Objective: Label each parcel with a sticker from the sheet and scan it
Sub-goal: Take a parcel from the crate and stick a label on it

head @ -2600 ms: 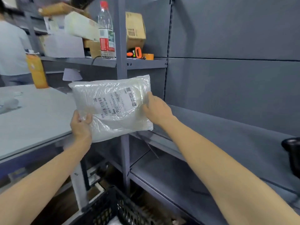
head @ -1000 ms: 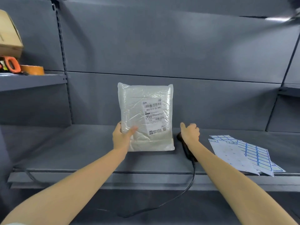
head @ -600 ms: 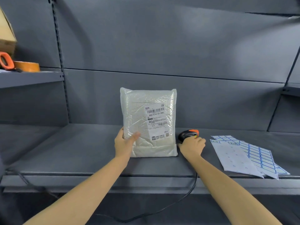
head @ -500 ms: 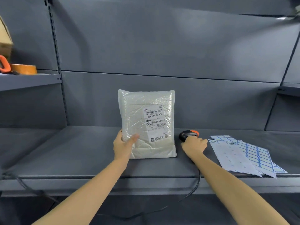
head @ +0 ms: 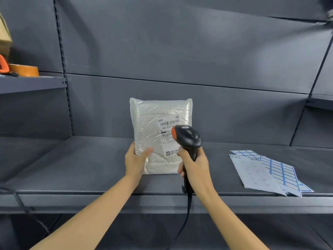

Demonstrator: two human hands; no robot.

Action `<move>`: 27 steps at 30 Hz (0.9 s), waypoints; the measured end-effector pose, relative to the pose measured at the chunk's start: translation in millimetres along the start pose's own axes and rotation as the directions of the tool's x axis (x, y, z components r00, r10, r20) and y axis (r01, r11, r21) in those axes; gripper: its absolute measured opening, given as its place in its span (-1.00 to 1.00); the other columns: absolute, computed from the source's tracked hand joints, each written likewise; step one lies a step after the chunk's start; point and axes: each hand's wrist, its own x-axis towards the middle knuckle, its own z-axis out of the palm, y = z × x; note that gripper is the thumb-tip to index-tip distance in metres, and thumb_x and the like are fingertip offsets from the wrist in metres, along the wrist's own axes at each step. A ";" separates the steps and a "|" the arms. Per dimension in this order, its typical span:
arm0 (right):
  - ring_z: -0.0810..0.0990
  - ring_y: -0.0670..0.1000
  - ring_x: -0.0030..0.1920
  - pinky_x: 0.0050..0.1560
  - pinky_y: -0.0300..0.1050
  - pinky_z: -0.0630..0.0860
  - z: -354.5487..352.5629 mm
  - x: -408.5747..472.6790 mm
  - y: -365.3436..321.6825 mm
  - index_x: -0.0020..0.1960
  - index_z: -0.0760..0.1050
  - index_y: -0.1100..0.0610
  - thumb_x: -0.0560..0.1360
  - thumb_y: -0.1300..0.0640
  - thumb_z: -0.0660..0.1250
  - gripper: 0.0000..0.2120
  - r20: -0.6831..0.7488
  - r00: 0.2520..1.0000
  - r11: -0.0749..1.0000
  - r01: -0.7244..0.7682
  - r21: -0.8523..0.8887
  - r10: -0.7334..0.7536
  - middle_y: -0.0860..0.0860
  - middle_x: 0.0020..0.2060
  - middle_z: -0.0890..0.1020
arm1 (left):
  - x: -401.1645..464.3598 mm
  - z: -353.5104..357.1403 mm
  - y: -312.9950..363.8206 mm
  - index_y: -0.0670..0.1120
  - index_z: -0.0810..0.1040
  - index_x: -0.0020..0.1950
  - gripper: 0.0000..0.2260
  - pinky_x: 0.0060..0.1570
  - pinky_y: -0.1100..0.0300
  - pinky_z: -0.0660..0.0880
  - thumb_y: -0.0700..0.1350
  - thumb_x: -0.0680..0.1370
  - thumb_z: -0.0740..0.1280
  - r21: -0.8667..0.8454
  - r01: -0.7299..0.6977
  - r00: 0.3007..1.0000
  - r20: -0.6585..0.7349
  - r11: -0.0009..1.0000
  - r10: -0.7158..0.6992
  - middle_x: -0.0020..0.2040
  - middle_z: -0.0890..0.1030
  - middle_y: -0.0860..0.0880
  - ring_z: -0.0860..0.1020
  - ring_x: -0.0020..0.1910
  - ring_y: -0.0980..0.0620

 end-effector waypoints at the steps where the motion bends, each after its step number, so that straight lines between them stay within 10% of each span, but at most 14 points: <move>1: 0.47 -0.07 -0.49 -0.42 -0.24 0.47 3.5 -0.9 0.1 -0.01 0.46 0.06 0.48 0.04 0.33 -0.86 -0.001 1.000 1.000 0.003 -0.001 -0.003 0.00 -0.50 0.54 | -0.3 0.1 0.2 -0.03 0.56 0.01 -0.79 -0.27 0.44 0.48 -0.23 0.44 0.47 0.004 -0.001 1.000 0.000 1.000 0.001 -0.09 0.66 0.05 0.61 -0.21 0.23; 15: 0.47 -0.09 -0.49 -0.41 -0.26 0.47 5.3 1.5 3.9 0.00 0.46 0.06 0.48 0.01 0.32 -0.84 0.005 0.999 0.999 0.035 -0.034 -0.035 -0.05 -0.48 0.56 | -3.5 0.7 3.0 -0.06 0.54 0.11 -0.74 -0.22 0.41 0.50 -0.20 0.46 0.47 0.022 0.027 1.000 -0.001 0.999 -0.027 -0.03 0.65 0.04 0.61 -0.09 0.15; 21: 0.45 -0.04 -0.47 -0.46 -0.19 0.42 -36.3 41.7 -4.0 -0.02 0.40 0.16 0.46 0.00 0.34 -0.74 -0.134 0.970 0.980 -0.198 0.036 0.201 0.07 -0.30 0.50 | 5.7 -4.0 7.6 -0.04 0.53 0.06 -0.77 -0.03 0.17 0.46 -0.09 0.45 0.48 0.229 0.131 0.990 0.017 0.965 -0.138 -0.02 0.64 0.01 0.60 -0.05 0.01; 27: 0.48 0.11 -0.17 -0.15 -0.12 0.40 -80.3 100.0 15.3 -0.10 0.37 0.21 0.50 0.05 0.27 -0.78 -0.207 0.939 0.815 -0.343 -0.468 0.276 0.14 -0.09 0.46 | 8.3 -2.4 4.2 -0.15 0.50 0.20 -0.61 -0.07 0.08 0.52 0.00 0.45 0.42 0.534 0.313 0.931 -0.009 0.785 -0.365 0.15 0.58 -0.11 0.58 0.00 -0.10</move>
